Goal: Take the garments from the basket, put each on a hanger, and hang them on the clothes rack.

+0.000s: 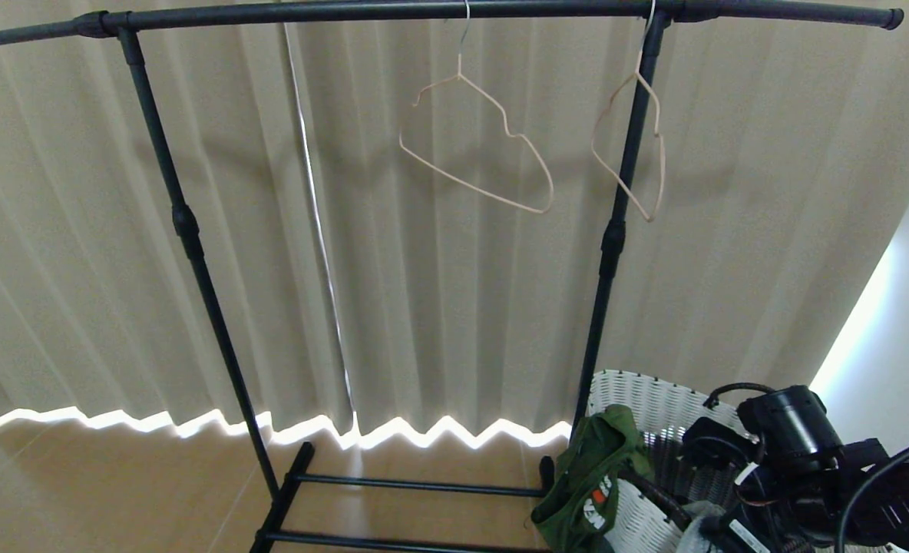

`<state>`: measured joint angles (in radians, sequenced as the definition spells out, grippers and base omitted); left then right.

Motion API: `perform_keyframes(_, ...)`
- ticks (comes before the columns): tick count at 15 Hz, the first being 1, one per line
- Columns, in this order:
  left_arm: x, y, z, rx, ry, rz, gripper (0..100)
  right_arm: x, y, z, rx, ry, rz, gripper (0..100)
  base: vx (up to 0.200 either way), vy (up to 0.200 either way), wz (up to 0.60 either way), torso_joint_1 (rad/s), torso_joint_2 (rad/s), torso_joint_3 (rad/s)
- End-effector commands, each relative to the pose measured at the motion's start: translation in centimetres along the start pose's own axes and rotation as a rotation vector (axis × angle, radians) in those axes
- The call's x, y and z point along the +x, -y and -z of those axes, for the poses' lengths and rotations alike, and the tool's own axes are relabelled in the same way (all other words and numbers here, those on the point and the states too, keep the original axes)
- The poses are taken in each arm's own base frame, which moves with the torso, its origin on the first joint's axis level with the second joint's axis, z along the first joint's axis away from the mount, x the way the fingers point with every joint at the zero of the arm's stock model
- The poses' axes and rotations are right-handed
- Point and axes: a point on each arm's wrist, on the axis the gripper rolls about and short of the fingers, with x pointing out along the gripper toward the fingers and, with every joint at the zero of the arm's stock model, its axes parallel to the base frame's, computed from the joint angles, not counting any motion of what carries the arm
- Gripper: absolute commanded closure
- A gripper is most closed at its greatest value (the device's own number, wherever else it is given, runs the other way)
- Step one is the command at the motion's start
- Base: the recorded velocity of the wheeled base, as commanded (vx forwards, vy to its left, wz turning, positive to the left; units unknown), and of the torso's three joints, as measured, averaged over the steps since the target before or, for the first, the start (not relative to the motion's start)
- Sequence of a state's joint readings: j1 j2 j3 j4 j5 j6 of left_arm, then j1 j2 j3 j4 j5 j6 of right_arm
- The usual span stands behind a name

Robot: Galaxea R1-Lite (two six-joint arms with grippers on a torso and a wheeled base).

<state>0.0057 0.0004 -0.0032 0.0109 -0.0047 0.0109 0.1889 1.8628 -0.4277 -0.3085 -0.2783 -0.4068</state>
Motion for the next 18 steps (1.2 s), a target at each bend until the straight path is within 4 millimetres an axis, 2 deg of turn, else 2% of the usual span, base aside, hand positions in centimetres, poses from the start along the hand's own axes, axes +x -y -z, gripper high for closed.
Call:
perform_keyframes(1, 0.0, 0.0, 0.0, 0.000, 0.000, 0.000, 0, 1.1, 0.2, 0.1, 0.007, -0.039, -0.001, 0, 0.000, 0.000, 0.00, 0.000, 0.00, 0.000)
perform_keyframes(2, 0.0, 0.0, 0.0, 0.000, 0.000, 0.000, 0, 1.1, 0.2, 0.1, 0.007, -0.039, -0.001, 0, 0.000, 0.000, 0.00, 0.000, 0.00, 0.000)
perform_keyframes(3, 0.0, 0.0, 0.0, 0.000, 0.000, 0.000, 0, 1.0, 0.2, 0.1, 0.010, -0.039, 0.005, 100, 0.000, 0.000, 0.00, 0.000, 0.00, 0.000)
perform_keyframes(7, 0.0, 0.0, 0.0, 0.001, 0.000, 0.000, 0, 0.8, 0.2, 0.2, 0.011, -0.036, 0.010, 100, 0.000, 0.000, 0.00, 0.000, 0.00, 0.000)
perform_keyframes(9, 0.0, 0.0, 0.0, 0.000, 0.000, 0.000, 0, -0.5, 0.5, 0.6, 0.023, -0.016, 0.054, 100, 0.000, 0.000, 0.00, 0.000, 0.00, 0.000)
perform_keyframes(12, 0.0, 0.0, 0.0, 0.000, 0.000, 0.000, 0, -4.5, 1.0, 2.2, 0.066, 0.108, 0.102, 100, 0.000, 0.000, 0.00, 0.000, 0.00, 0.000)
perform_keyframes(14, 0.0, 0.0, 0.0, 0.000, 0.000, 0.000, 0, -8.4, 1.3, 3.9, 0.115, 0.266, 0.157, 100, 0.000, 0.000, 0.00, 0.000, 0.00, 0.000)
perform_keyframes(15, 0.0, 0.0, 0.0, 0.000, 0.000, 0.000, 0, -8.4, 1.3, 3.9, 0.115, 0.266, 0.157, 100, 0.000, 0.000, 0.00, 0.000, 0.00, 0.000)
perform_keyframes(17, 0.0, 0.0, 0.0, 0.000, 0.000, 0.000, 0, -13.5, 1.8, 6.0, 0.177, 0.538, 0.218, 100, 0.000, 0.000, 0.00, 0.000, 0.00, 0.000)
perform_keyframes(18, 0.0, 0.0, 0.0, 0.000, 0.000, 0.000, 0, -14.1, 1.8, 6.3, 0.182, 0.578, 0.219, 100, 0.000, 0.000, 0.00, 0.000, 0.00, 0.000)
